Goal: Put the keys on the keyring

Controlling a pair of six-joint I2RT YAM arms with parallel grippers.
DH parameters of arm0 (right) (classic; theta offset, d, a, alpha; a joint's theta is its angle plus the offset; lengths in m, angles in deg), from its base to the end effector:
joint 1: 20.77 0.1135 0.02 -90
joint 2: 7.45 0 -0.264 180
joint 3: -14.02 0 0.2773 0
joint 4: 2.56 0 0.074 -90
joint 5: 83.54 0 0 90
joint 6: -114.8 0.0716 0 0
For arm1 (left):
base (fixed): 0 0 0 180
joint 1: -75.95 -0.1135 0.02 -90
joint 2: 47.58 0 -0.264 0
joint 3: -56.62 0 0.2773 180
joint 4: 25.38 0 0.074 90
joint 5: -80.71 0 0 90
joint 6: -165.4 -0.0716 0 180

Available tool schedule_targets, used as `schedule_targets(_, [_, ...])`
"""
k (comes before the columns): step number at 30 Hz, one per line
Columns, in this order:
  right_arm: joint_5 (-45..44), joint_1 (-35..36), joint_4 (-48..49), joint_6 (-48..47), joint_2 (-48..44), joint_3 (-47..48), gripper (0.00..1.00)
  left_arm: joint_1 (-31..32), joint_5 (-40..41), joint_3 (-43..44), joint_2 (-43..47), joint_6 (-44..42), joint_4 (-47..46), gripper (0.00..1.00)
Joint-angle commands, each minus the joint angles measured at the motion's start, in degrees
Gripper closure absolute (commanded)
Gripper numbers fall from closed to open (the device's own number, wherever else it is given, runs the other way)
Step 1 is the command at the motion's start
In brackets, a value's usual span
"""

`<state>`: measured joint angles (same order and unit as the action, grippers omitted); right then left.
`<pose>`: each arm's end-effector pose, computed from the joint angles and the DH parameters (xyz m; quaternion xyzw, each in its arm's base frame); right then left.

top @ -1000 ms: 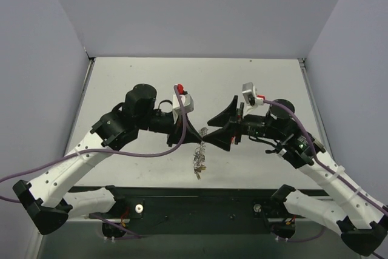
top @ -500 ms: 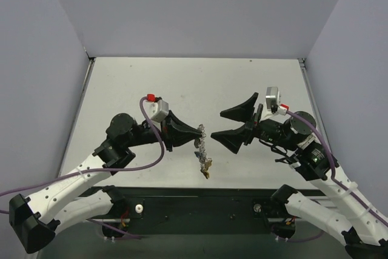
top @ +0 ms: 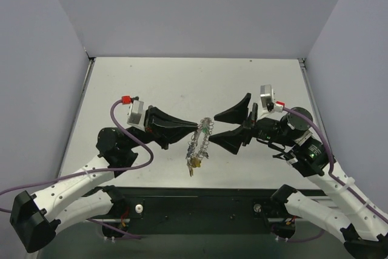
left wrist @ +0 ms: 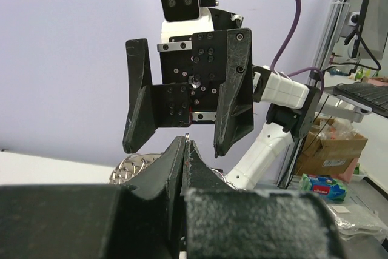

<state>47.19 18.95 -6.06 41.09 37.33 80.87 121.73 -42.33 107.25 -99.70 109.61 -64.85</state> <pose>0.1326 0.1709 0.4445 -0.3878 0.4785 0.5368 0.5767 0.1399 -0.1998 0.3971 0.2966 0.3925 -0.6493 0.5799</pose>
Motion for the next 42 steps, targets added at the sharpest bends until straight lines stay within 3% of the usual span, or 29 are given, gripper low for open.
schedule_targets(1, [4.62, -0.35, 7.52, 2.5, 0.23, 1.91, 0.27, 0.1, -0.18, 1.86, -0.79, 3.05, -8.94, 1.0])
schedule_targets(13, [6.82, -0.17, 17.19, 7.79, 3.3, 0.23, 0.4, 0.1, -1.68, 2.83, -2.2, 3.84, -8.68, 1.0])
schedule_targets(32, [8.58, 0.7, 15.27, 6.38, 5.06, 0.76, 0.66, 0.01, -2.21, 4.5, -3.43, 3.66, -7.45, 1.0])
schedule_targets(35, [8.58, 0.88, 14.56, 6.03, 5.59, 1.2, 0.74, 0.1, -2.3, 4.59, -4.04, 4.01, -8.06, 1.0])
schedule_targets(37, [8.31, 0.97, 13.95, 5.94, 6.03, 1.46, 0.97, 0.1, -2.56, 4.85, -4.39, 4.1, -8.07, 1.0])
schedule_targets(42, [8.58, 0.97, 11.14, 5.33, 6.82, 3.13, 1.0, 0.01, -3.7, 5.64, -4.57, 3.05, -6.05, 1.0])
